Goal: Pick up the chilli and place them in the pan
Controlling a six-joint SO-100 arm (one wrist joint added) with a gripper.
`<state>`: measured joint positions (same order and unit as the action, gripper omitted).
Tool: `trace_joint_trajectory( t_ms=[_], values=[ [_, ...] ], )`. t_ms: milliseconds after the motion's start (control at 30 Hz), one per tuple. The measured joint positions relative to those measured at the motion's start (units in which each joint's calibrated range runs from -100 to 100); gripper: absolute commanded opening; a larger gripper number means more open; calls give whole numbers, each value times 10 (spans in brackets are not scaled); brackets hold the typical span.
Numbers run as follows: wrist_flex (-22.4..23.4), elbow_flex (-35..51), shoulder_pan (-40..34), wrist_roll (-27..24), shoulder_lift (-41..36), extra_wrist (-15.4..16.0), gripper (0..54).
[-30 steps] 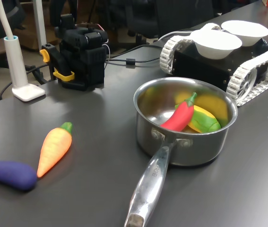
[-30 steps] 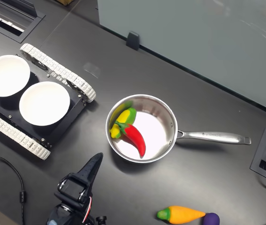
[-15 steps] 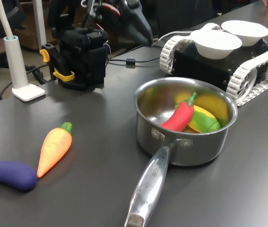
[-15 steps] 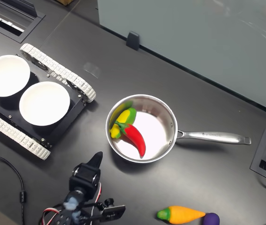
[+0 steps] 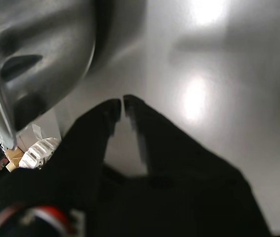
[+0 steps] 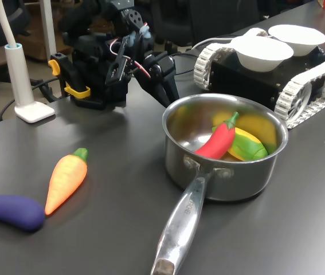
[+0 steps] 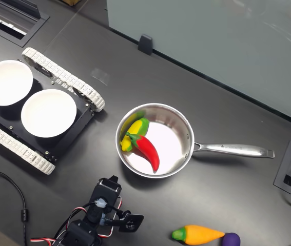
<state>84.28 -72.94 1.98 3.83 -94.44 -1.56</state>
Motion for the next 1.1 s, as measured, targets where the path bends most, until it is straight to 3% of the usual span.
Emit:
trace_joint_trajectory(
  t_ms=[1100],
  values=[
    [-16,-33,-20,19,-2,-2,0]
  ],
)
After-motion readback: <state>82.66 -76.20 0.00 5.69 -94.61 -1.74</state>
